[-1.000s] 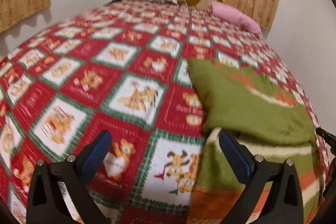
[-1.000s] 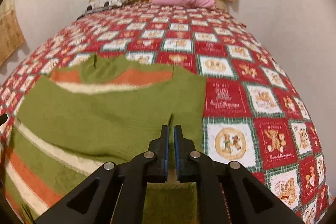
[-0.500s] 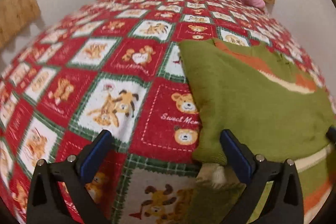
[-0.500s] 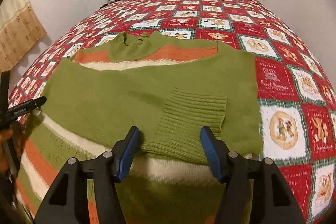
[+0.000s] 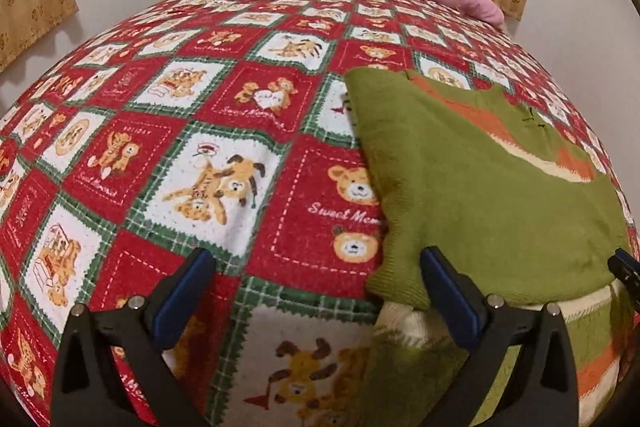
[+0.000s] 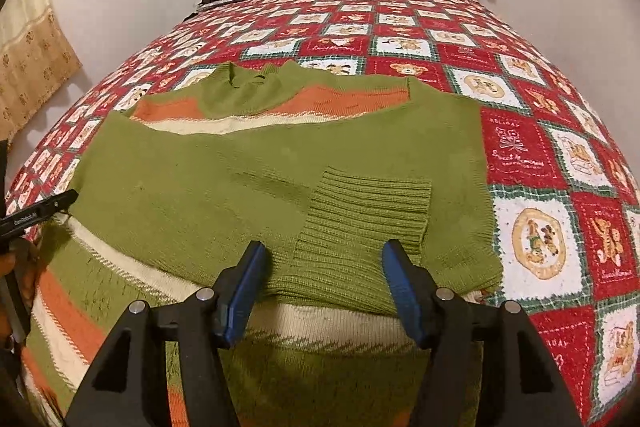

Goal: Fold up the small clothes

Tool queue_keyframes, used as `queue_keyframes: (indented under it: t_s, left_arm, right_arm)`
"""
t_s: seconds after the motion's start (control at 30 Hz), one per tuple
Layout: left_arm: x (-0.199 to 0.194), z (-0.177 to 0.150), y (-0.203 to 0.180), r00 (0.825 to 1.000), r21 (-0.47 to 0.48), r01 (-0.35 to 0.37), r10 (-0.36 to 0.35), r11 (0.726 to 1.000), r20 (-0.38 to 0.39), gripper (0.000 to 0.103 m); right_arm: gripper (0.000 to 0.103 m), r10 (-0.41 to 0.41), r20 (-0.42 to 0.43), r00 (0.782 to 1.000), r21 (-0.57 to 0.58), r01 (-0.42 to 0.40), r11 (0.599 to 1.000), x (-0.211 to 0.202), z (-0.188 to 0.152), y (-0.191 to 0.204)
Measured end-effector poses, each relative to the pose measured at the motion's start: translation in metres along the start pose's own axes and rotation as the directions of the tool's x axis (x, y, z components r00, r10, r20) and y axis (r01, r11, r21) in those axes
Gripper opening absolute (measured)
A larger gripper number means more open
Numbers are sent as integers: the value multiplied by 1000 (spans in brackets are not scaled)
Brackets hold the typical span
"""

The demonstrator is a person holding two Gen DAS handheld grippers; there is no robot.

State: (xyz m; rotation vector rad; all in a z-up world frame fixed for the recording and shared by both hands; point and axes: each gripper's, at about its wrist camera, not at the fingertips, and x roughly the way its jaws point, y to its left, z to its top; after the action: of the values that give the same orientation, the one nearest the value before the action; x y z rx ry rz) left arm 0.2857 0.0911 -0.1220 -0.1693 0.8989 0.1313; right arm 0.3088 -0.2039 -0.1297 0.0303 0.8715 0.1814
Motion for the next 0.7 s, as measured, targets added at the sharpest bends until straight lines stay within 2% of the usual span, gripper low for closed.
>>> queue_keyframes:
  t_s: [0.1, 0.2, 0.33, 0.7]
  left_arm:
    - [-5, 1, 3, 1000, 0, 13, -13, 1000, 9, 103]
    - [-5, 1, -3, 1000, 30, -18, 17, 999, 12, 103]
    - [-12, 2, -8, 998, 58, -53, 51, 997, 36, 103]
    - [-31, -2, -7, 998, 63, -7, 3, 998, 59, 103]
  right_arm:
    - [62, -3, 0, 1000, -1, 3, 1000, 1, 0, 1]
    - [62, 8, -4, 1000, 13, -8, 1000, -1, 1, 2]
    - [62, -27, 7, 1000, -6, 27, 1000, -10, -1, 7]
    - [62, -45, 23, 999, -23, 46, 999, -33, -8, 8]
